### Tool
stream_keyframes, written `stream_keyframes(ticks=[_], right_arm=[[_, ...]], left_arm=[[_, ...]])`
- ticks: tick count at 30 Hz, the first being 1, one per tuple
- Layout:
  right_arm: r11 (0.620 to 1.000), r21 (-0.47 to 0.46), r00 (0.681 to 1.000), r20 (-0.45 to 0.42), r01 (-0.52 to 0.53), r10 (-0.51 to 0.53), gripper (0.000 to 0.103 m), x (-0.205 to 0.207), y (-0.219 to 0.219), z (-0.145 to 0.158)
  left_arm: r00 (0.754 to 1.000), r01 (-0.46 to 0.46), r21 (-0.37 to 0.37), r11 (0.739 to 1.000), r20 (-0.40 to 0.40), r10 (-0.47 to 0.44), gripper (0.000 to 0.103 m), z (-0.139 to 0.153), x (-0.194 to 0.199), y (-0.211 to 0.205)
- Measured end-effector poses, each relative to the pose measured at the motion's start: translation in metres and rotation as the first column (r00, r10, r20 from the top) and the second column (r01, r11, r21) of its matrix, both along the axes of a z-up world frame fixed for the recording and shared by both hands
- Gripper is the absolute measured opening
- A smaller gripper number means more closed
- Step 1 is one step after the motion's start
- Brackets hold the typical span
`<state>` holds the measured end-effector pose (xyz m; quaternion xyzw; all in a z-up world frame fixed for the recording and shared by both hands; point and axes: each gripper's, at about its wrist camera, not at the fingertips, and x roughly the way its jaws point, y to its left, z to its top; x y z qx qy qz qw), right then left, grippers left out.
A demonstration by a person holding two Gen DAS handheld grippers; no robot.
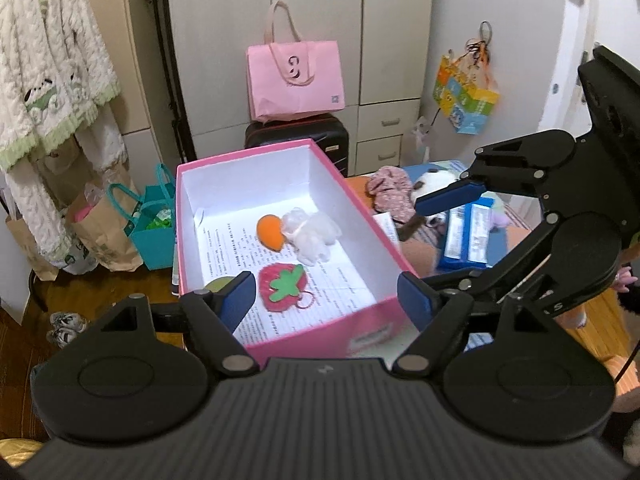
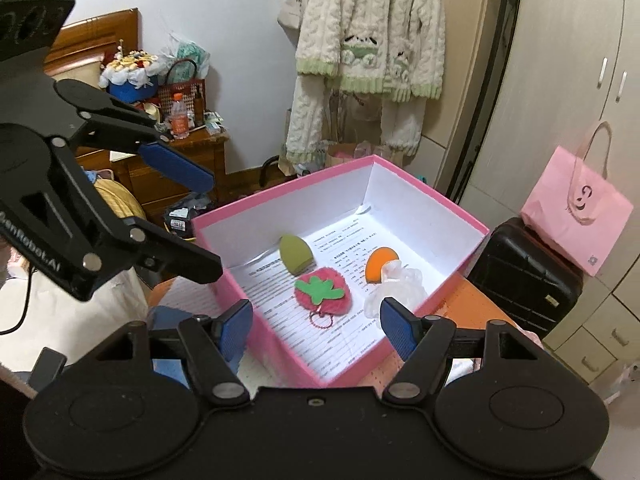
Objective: Organize soft objects
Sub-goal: 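Move both open tools back toward the blue wipes packet on the table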
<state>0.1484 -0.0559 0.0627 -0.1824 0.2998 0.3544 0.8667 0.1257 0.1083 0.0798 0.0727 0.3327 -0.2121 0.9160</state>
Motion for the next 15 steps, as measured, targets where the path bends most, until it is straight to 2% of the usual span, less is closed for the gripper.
stream_keyframes(ticks=[5, 15], right_arm=[[1.0, 0.005, 0.998, 0.056, -0.004, 0.004, 0.077, -0.038, -0.017, 0.011], [0.997, 0.057, 0.988, 0.146, 0.05, -0.058, 0.085, -0.1, -0.068, 0.01]], left_arm=[[0.999, -0.003, -0.023, 1.0, 0.032, 0.004, 0.088, 0.009, -0.026, -0.007], [0.997, 0.077, -0.006, 0.997, 0.03, -0.077, 0.094, 0.002, -0.061, -0.046]])
